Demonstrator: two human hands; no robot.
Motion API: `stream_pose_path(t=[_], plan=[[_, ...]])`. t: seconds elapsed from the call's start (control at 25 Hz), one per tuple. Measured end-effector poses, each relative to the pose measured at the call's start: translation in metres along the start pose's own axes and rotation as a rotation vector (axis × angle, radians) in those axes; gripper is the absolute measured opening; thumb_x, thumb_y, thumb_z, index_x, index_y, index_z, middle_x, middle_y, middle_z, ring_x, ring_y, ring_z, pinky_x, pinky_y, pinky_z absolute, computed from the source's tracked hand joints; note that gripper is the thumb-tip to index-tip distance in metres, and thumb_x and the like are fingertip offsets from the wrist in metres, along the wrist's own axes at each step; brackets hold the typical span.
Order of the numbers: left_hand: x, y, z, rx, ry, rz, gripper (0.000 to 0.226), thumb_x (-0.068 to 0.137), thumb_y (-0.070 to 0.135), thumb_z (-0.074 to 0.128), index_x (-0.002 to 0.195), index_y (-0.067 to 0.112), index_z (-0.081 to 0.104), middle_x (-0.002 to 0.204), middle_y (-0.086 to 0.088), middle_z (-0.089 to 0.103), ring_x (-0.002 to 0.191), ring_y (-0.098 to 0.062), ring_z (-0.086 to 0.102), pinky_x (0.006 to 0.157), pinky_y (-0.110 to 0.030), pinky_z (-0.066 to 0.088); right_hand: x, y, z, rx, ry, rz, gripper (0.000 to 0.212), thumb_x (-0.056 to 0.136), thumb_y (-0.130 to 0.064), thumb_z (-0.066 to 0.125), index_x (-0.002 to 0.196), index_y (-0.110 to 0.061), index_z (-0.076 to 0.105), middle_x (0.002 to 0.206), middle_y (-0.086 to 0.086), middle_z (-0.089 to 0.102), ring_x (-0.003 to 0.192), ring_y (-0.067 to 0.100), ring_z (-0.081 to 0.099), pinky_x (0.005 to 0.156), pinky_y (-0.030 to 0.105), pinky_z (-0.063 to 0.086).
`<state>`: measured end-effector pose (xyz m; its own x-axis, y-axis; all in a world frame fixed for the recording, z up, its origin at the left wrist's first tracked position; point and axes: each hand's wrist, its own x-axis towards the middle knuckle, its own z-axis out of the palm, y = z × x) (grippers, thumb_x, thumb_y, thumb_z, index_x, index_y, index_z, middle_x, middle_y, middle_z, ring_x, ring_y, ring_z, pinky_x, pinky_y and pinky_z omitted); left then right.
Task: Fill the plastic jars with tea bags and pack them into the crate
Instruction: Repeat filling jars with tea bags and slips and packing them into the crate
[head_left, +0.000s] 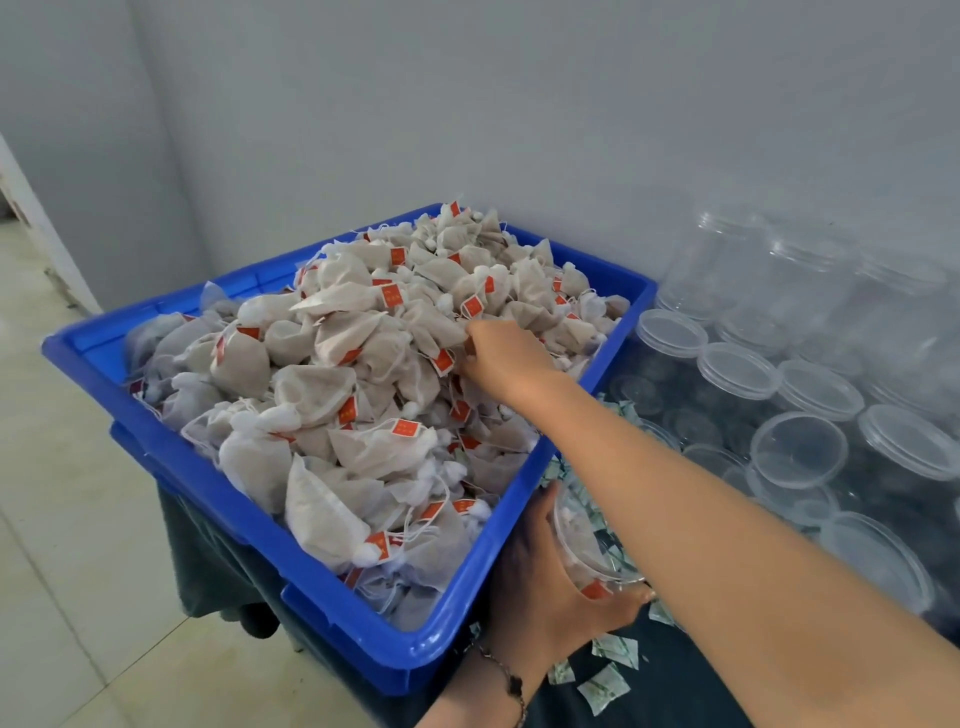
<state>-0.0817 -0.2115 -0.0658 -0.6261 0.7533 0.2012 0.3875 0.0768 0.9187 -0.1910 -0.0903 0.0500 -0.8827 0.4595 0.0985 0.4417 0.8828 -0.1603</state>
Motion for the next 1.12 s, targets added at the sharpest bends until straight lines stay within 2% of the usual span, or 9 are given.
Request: stream_pose_path(t=[0.2,0.36,0.48,0.56,0.64,0.76,0.88,1.0,1.12], plan=[[-0.002,0.001,-0.001,0.037,0.037,0.053,0.109,0.049,0.065,0.070,0.141,0.016,0.035,0.132,0.002,0.045,0.123,-0.010,0.046,0.101,-0.026,0.043,-0.026,0.010,-0.038,0.090,0.119,-0.024,0.007,0.094,-0.008,0.048,0.096,-0.014,0.050,0.089,0.003,0.059,0.079,0.017,0.057,0.070,0.028,0.048],[-0.002,0.002,-0.001,0.032,0.056,0.067,0.108,0.048,0.065,0.070,0.139,0.017,0.037,0.129,0.004,0.047,0.121,-0.011,0.048,0.100,-0.028,0.045,-0.080,0.030,-0.094,0.236,0.193,-0.021,0.012,0.080,-0.010,0.060,0.081,-0.021,0.058,0.072,-0.013,0.056,0.062,-0.003,0.055,0.051,0.010,0.036],[-0.001,0.002,-0.001,0.023,0.059,0.060,0.107,0.047,0.065,0.070,0.137,0.017,0.038,0.128,0.002,0.048,0.120,-0.014,0.049,0.099,-0.034,0.046,-0.125,0.037,-0.115,0.220,-0.011,0.002,0.017,0.076,-0.011,0.062,0.076,-0.028,0.062,0.067,-0.011,0.060,0.055,-0.011,0.053,0.047,0.007,0.039],[-0.002,0.003,-0.001,0.024,0.061,0.054,0.107,0.047,0.066,0.069,0.136,0.015,0.038,0.129,0.000,0.048,0.120,-0.016,0.050,0.098,-0.037,0.046,-0.144,0.034,-0.108,0.072,-0.295,-0.015,0.013,0.080,-0.018,0.061,0.084,-0.030,0.064,0.078,-0.012,0.065,0.066,-0.007,0.058,0.058,0.012,0.048],[-0.001,0.004,-0.001,0.017,0.058,0.049,0.108,0.047,0.066,0.068,0.137,0.014,0.038,0.131,0.000,0.047,0.121,-0.016,0.048,0.099,-0.037,0.045,-0.144,0.028,-0.097,-0.022,-0.394,-0.048,0.009,0.086,-0.028,0.061,0.094,-0.030,0.065,0.090,-0.015,0.065,0.078,-0.003,0.059,0.071,0.020,0.051],[0.000,0.003,-0.001,-0.013,0.028,0.038,0.111,0.047,0.061,0.071,0.141,0.015,0.035,0.137,0.001,0.042,0.127,-0.013,0.044,0.103,-0.037,0.042,-0.102,0.013,-0.087,0.074,-0.122,-0.081,0.013,0.090,-0.023,0.057,0.098,-0.020,0.068,0.088,-0.011,0.063,0.082,0.004,0.060,0.067,0.013,0.044],[0.000,0.003,-0.002,-0.036,0.026,0.037,0.110,0.048,0.057,0.074,0.142,0.017,0.034,0.137,0.002,0.042,0.128,-0.011,0.043,0.103,-0.036,0.042,-0.038,-0.008,-0.068,0.113,0.065,-0.118,0.020,0.094,-0.015,0.050,0.108,-0.012,0.064,0.103,0.000,0.065,0.093,0.013,0.060,0.080,0.023,0.048],[0.002,0.003,0.000,-0.059,0.035,0.070,0.104,0.052,0.050,0.082,0.139,0.014,0.037,0.135,0.002,0.046,0.128,-0.008,0.043,0.103,-0.033,0.042,0.005,-0.027,-0.043,0.212,-0.003,-0.138,0.030,0.095,-0.016,0.051,0.124,-0.012,0.054,0.118,0.005,0.060,0.105,0.017,0.057,0.087,0.028,0.047],[0.004,0.001,0.001,-0.124,0.015,0.049,0.103,0.054,0.041,0.089,0.138,0.011,0.037,0.133,-0.001,0.050,0.127,-0.012,0.047,0.102,-0.037,0.043,0.016,-0.031,-0.019,0.193,-0.069,-0.142,0.036,0.093,-0.016,0.053,0.129,-0.017,0.048,0.114,0.006,0.060,0.100,0.022,0.059,0.081,0.032,0.050]])
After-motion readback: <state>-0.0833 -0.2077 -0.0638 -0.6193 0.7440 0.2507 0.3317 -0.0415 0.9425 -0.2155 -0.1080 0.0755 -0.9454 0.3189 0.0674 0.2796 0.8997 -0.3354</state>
